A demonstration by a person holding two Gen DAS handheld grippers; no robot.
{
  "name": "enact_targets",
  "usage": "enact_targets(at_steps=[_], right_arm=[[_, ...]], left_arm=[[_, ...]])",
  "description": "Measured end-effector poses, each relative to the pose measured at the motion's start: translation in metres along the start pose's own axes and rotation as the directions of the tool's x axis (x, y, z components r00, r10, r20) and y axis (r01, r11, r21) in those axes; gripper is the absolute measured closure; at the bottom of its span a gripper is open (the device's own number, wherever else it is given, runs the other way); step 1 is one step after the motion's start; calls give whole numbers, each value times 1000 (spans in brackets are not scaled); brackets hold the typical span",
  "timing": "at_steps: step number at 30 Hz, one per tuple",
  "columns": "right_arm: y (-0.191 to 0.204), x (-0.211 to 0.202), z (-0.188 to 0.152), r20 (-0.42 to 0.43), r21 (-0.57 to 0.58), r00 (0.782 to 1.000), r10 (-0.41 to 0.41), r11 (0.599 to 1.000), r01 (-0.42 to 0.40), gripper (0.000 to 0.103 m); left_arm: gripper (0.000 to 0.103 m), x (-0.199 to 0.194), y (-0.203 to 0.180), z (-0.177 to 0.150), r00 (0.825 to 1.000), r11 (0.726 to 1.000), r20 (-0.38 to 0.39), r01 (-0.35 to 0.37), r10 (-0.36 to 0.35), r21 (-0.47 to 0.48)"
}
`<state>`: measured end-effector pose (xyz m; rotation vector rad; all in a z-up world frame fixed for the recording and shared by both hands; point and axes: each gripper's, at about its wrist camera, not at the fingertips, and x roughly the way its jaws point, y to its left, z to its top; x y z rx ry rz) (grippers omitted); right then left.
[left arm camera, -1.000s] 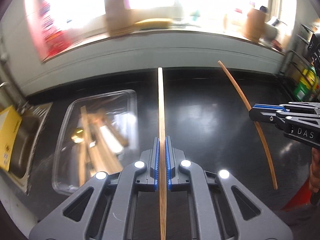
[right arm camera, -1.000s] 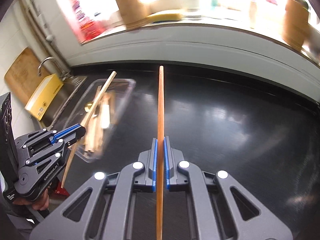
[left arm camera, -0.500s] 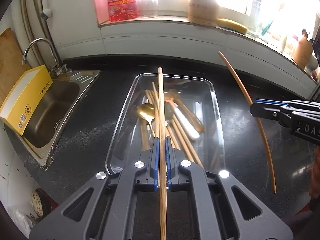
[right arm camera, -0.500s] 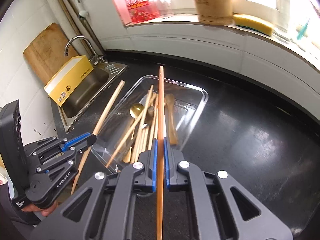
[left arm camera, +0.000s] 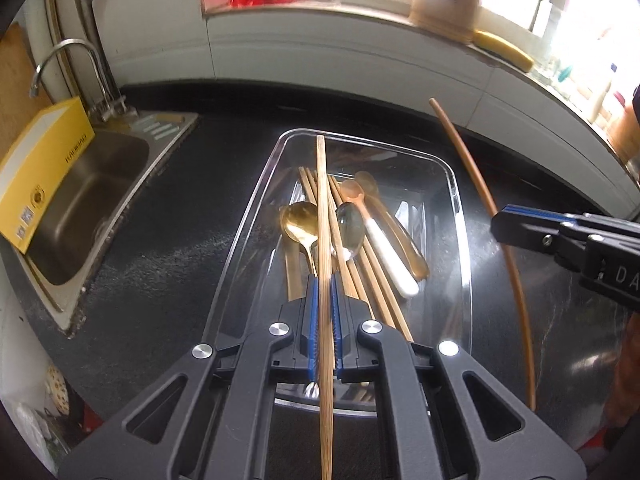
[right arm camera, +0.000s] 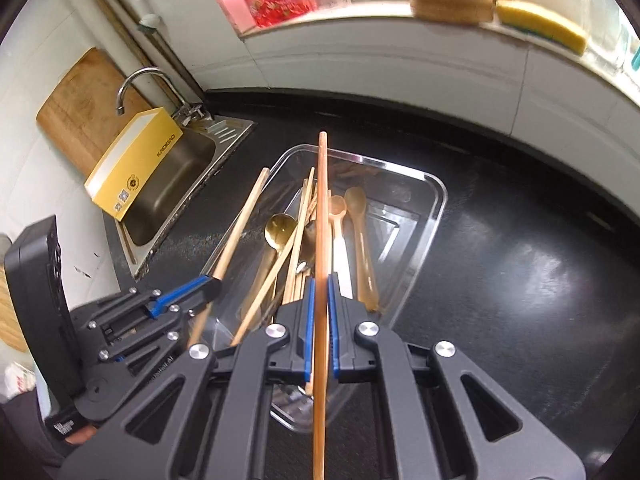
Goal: Organize utensils
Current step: 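Lower both chopsticks into the tray and open both tools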
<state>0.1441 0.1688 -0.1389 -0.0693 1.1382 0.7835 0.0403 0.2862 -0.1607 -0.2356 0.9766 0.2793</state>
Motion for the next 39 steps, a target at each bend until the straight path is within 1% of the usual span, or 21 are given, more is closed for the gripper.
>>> enact_targets(at_steps=[5,10,19,21,23,24,25,26,27,28,30,33,39], right_arm=[[-8,40,15,-76,54,996,40,998,-36,96],[-11,67,26,-125,54,991,44,998,-37,96],[-18,87,36,-149,69,987,52,997,-42,96],[-18,91,38,-152,84,987,55,996,-43,96],[-22,91,41,-153,120,985,77,991,-59,96],[-26,90,44,-150,141,985,90,988,-69,91],[-28,86,47,-137,154,986,93,985,-71,64],[-31,81,50,-116,161,988,98,984,-79,44],[-32,76,52,-92,163,991,102,983,-86,24],[-33,72,53,-75,162,992,99,983,-86,24],[-35,63,58,-52,162,994,95,983,-85,24],[-37,55,61,-38,173,993,108,980,-100,24],[-32,38,60,-11,158,993,113,981,-110,24]], left_arm=[[97,29,3,11,999,1000,-46,4,-6,-30],[97,52,6,20,997,999,-77,3,-7,-48],[97,73,12,27,994,998,-106,12,-19,-66],[97,76,13,28,993,997,-115,22,-30,-71],[96,81,14,29,990,996,-135,31,-42,-80],[95,81,15,29,989,996,-144,33,-45,-82],[84,81,16,30,988,996,-148,40,-52,-84],[70,81,18,30,987,995,-147,49,-62,-89],[30,79,21,31,988,994,-139,47,-60,-97],[14,72,24,32,993,993,-106,44,-56,-113],[14,62,28,33,996,990,-61,61,-69,-128],[14,54,32,34,997,989,-46,61,-68,-133],[14,37,37,34,998,988,-19,55,-59,-142]])
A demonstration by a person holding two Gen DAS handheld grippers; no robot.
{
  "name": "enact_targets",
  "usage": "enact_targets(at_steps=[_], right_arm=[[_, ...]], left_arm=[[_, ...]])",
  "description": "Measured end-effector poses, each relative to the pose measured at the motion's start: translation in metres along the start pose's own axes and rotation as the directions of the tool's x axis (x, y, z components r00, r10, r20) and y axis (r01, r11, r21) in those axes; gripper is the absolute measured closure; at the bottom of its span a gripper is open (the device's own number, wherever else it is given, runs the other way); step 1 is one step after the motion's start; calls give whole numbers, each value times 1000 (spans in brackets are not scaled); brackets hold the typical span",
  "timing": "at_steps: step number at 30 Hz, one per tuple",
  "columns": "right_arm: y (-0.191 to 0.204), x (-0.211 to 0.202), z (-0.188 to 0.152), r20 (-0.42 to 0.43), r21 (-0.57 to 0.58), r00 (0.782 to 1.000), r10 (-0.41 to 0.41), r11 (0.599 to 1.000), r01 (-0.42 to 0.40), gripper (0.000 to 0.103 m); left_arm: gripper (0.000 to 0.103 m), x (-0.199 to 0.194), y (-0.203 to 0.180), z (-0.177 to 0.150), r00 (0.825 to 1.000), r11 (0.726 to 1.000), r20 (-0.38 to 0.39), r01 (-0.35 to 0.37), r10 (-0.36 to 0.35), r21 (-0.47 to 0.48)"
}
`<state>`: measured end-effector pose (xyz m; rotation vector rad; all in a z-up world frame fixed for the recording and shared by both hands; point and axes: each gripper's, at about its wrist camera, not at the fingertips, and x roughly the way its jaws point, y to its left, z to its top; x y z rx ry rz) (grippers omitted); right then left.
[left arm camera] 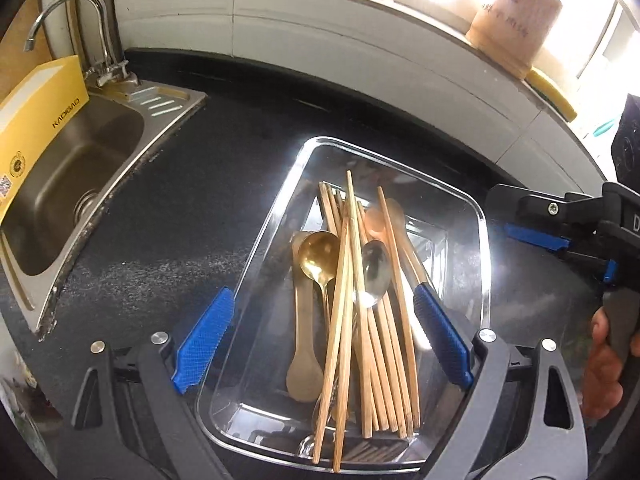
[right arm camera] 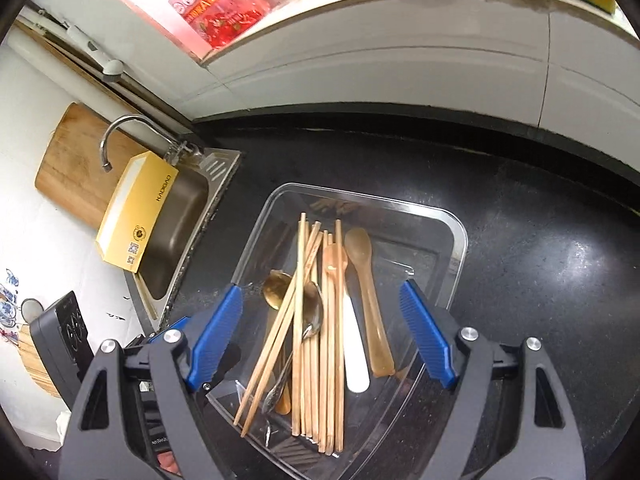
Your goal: Organize utensils
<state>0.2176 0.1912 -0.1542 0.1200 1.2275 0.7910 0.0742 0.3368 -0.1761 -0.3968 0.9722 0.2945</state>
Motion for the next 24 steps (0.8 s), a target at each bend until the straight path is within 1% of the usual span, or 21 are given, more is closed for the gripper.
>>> enact_targets(at_steps=[3,7,9,13,17,20,24], right_arm=[[6,-16,-5,27,-12,1000,-1,1000,1,24],[6,-47,-20,71,-13,997,-7,1000,8,24],[4,-62,-28,94,-6,996,-15,1000,16,24],[-14,-98,-52,142,45,989,-42,998,36,24],[-39,-143,-84,192,94,976,-108,991,91,24],[-59,-170,-107,216,140,965,-151,983,122,24],[-92,-220,-151,252,217,937,-242,958,189,24]], left_arm=[[14,-12,-4,-3,1000,1000,22,-6,6,6],[14,-31,-17,-8,999,999,47,-21,20,37],[14,-42,-28,-13,998,998,64,-15,11,66],[14,-55,-51,-23,998,994,68,2,-10,112],[12,-66,-86,-38,997,985,63,27,-38,168],[12,-70,-114,-50,996,975,48,62,-74,211],[12,-74,-161,-74,993,957,23,107,-117,271]])
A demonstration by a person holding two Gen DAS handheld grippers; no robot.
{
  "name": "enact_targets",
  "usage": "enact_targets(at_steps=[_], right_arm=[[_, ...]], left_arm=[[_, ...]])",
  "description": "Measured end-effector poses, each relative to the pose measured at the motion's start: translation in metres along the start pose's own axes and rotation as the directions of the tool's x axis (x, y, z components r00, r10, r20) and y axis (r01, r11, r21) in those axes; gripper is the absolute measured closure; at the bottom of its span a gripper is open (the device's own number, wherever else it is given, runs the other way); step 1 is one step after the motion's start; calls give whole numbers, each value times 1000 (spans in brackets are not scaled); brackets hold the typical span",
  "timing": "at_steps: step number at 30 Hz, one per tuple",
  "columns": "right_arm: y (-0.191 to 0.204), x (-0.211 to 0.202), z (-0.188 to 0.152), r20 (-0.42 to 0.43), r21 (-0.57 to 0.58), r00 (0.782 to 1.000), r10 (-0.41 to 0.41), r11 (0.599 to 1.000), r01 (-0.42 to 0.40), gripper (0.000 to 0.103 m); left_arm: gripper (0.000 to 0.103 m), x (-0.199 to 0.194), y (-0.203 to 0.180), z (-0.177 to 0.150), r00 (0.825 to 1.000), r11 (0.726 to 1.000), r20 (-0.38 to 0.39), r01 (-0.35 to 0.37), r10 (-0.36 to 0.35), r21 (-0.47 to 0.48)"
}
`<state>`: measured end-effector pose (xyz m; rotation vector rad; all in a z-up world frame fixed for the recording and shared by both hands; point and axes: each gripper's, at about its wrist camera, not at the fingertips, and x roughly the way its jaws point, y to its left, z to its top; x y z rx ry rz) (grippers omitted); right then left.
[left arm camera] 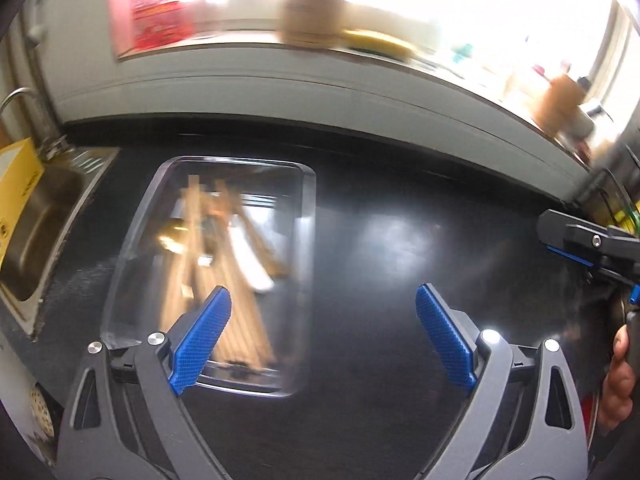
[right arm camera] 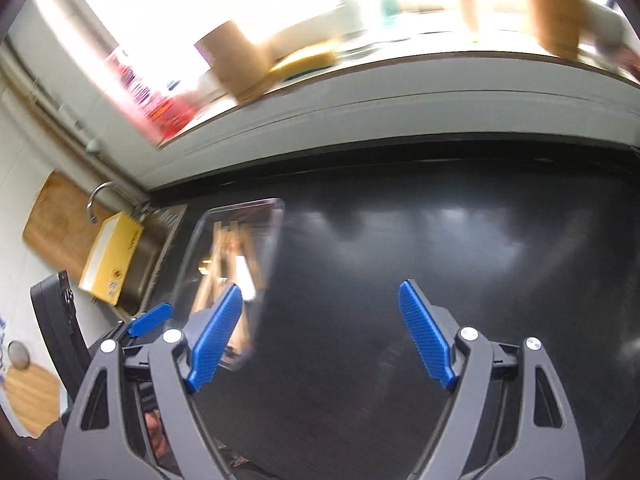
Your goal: Organize utensils
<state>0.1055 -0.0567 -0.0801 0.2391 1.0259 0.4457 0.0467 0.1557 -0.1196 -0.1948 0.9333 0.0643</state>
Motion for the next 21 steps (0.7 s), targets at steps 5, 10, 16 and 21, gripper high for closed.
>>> enact_targets(at_steps=[5,10,16,21], right_arm=[[-57,-58,-32,55,50,988,-143,989,140,24],[-102,-102,-59,89,95,964,-250,966,241,24],[-136,-125,-79,93,127,945,-314,945,301,21],[-140,-128,-85,98,113,937,-335,939,324,10]], left_arm=[[9,0,-66,-15,998,996,-14,54,-53,70],[7,-5,-125,-29,995,985,-24,96,-94,146],[6,-9,-161,-41,995,981,-32,102,-98,165],[6,-11,-174,-47,996,983,-29,91,-87,157]])
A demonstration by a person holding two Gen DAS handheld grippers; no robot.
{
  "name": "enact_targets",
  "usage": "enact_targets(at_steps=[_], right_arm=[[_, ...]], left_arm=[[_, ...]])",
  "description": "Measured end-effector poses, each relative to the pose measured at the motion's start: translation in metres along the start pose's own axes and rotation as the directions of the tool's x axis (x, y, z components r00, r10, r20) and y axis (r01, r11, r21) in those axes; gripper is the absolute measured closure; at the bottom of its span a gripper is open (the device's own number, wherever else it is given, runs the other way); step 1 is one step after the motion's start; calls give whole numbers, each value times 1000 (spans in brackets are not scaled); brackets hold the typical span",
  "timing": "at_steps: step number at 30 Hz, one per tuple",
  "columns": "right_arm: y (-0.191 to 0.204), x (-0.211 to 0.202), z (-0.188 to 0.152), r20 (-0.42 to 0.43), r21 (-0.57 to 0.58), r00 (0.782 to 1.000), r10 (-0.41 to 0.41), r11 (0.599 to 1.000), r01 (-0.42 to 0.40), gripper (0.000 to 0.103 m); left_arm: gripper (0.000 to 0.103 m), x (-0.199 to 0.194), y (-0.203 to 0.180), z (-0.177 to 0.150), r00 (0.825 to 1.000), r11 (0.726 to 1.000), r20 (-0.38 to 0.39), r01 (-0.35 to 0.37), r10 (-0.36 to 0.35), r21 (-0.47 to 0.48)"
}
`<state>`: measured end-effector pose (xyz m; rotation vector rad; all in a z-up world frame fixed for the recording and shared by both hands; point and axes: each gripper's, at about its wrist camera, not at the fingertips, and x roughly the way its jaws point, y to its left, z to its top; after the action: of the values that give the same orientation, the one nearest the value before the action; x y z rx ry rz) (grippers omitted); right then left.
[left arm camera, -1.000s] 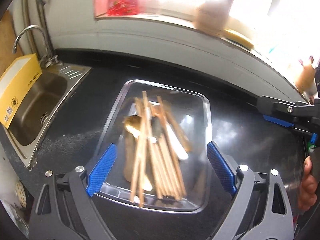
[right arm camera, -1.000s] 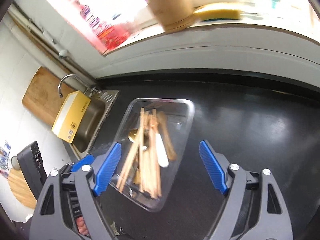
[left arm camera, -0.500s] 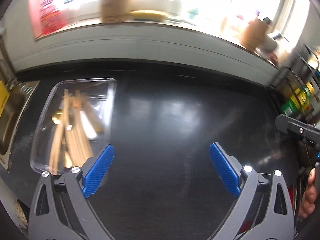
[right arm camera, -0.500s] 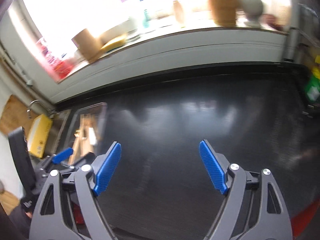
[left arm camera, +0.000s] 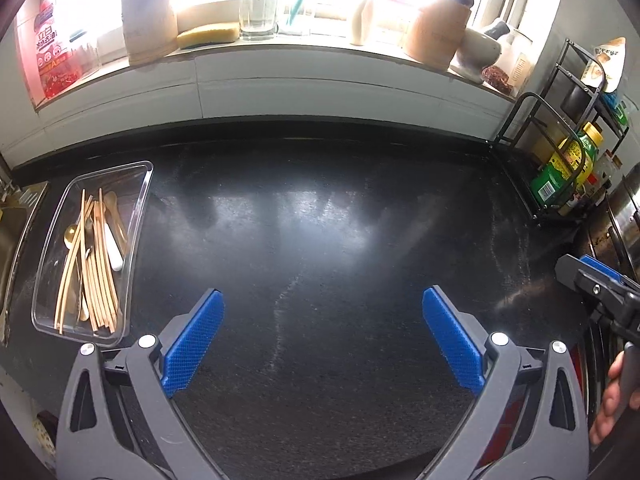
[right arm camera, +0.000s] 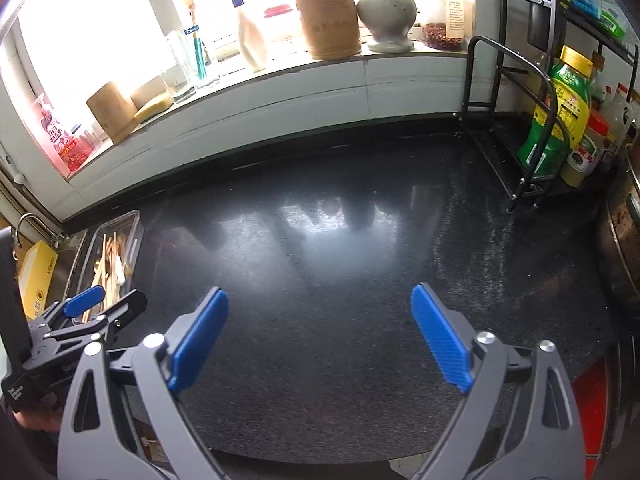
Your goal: Organize utensils
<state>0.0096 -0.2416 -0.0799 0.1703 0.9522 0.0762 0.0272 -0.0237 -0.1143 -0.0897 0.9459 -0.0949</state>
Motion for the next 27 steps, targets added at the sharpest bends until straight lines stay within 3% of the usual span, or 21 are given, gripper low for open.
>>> enact_targets(at_steps=[7,27], right_arm=[[-1,6,-1,-6,-47,998,-57,997,57,7],[3,23,6,-34,-48,999,-30,998,28,7]], left_arm=[[6,-1,-4,-1,1000,1000,8,-23,23,-10],[6,5,4,6,999,998,2,-53,53,-27]])
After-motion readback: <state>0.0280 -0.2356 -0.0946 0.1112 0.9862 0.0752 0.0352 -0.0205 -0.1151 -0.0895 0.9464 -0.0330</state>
